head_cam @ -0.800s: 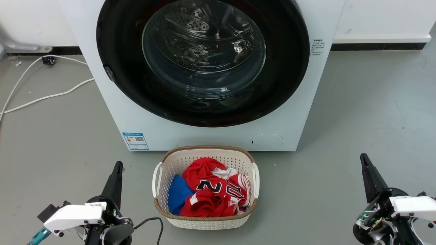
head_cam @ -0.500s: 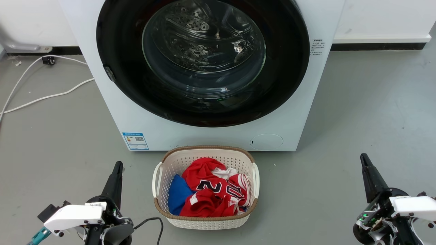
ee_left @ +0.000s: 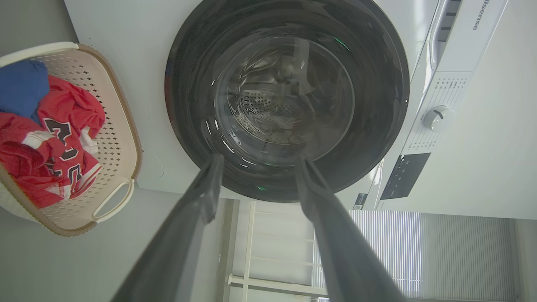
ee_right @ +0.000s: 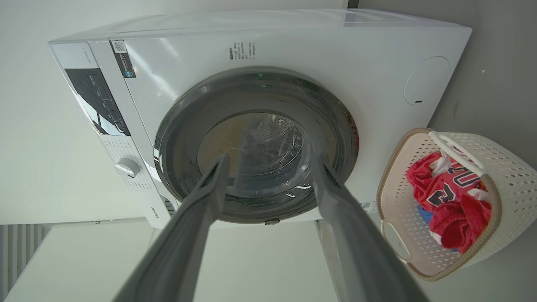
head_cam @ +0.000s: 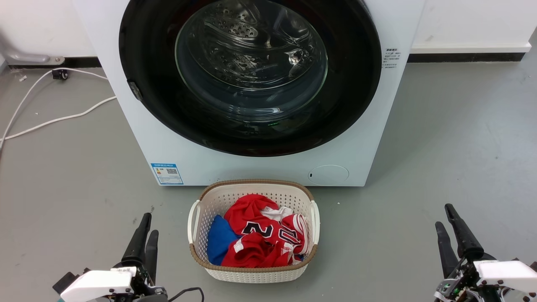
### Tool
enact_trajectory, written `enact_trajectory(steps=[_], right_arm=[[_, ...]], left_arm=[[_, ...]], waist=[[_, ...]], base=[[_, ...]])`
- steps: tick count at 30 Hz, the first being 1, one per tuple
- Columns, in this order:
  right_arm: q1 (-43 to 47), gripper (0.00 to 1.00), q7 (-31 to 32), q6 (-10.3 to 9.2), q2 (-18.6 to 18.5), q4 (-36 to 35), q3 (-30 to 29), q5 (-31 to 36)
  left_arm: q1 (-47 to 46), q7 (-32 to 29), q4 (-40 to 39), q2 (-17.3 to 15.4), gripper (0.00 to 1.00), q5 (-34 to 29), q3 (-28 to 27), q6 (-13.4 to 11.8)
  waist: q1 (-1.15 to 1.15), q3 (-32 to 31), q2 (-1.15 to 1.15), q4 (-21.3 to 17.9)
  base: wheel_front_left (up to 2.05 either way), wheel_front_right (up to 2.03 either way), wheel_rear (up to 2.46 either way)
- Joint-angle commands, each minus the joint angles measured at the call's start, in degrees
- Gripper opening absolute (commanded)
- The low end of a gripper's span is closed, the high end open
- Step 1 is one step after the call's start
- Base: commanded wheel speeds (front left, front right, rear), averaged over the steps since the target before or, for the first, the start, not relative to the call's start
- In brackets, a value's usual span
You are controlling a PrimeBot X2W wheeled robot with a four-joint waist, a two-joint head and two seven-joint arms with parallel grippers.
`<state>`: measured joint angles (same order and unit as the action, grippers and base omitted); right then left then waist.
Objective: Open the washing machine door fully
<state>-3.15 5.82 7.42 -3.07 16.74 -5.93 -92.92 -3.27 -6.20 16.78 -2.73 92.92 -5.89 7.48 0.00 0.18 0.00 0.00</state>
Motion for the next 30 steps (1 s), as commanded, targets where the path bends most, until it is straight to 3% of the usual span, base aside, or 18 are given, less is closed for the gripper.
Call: enact_trajectory(steps=[1,9,14,15,30], right_arm=[[-0.85,1.0,-0.69,0.06,-0.1,-1.05,0.07,1.0],[-0.63,1.0,-2.93,0.06,-0.08,-2.94,-0.41,8.42],[-0.36,1.0,-4.23,0.07,-0.06,-5.8,-0.08,16.14],[-0.2,1.0,-4.98,0.07,-0.05,-7.68,0.49,21.26],[1.55,1.0,-8.35,0.08,-0.01,-13.1,4.22,44.56]], left_arm=[[-0.87,0.78,-1.52,-0.09,1.0,-0.72,-0.02,0.0],[-0.85,3.05,-3.73,-0.11,1.0,-7.34,-0.81,-0.79],[-0.95,4.37,-6.35,-0.11,1.0,-13.71,-0.33,-2.06],[-0.85,5.13,-7.91,-0.12,1.0,-18.08,0.43,-2.87],[0.32,8.57,-11.19,-0.76,1.0,-38.96,4.76,-6.74]], waist=[[0.0,0.02,0.0,0.01],[0.0,0.15,0.0,0.05],[0.0,0.26,0.0,0.15],[0.0,0.33,0.0,0.19],[0.0,0.43,0.0,0.26]], base=[[0.0,0.0,0.0],[0.0,0.0,0.0],[0.0,0.0,0.0],[0.0,0.0,0.0],[0.0,0.0,0.0]])
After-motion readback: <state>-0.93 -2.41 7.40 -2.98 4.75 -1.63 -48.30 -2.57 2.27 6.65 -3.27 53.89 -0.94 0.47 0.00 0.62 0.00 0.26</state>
